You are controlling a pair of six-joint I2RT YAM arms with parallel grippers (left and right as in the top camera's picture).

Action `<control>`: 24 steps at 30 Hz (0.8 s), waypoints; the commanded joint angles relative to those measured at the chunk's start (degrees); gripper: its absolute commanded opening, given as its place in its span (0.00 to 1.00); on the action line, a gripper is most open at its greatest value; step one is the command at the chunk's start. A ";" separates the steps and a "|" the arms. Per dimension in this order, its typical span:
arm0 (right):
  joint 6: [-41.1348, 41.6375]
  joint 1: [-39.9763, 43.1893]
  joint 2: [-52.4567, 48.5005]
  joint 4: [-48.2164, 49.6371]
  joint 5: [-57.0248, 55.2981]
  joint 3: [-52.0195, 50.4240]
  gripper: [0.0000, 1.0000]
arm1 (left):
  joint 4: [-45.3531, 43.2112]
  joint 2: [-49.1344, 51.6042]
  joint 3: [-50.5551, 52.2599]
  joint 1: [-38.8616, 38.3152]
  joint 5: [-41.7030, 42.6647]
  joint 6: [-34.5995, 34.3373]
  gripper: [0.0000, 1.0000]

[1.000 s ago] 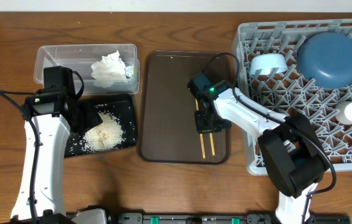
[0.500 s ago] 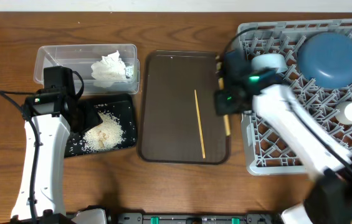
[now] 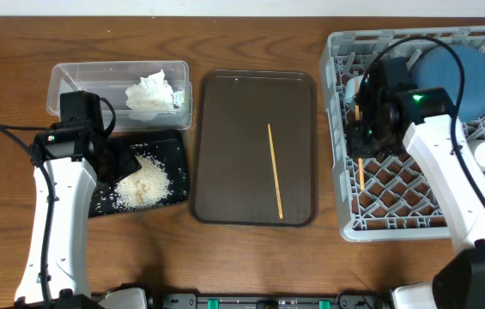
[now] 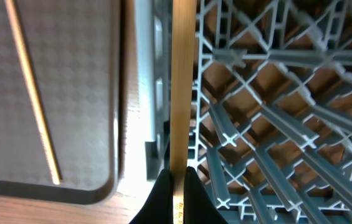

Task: Sort waste into correct bins and load items into the dishwasher rack
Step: 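Carry the chopstick right and insert it into the rack's left edge, then release the chopstick and return the right gripper to the tray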

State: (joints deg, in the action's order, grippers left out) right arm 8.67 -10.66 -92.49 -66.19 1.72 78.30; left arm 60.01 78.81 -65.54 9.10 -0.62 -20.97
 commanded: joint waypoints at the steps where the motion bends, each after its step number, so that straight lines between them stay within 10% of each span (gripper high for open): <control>1: -2.38 0.31 -1.42 0.26 0.02 -2.32 0.01 | 0.13 -0.24 -0.33 0.20 -0.87 -0.39 0.68; 24: -3.21 0.13 -2.47 5.73 0.04 -5.11 0.20 | 0.13 -0.24 -0.33 0.20 -0.87 -0.39 0.68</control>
State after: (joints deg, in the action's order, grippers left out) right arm 6.24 -10.48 -97.89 -60.42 1.72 71.90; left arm 60.01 78.81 -65.54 9.13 -0.62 -20.99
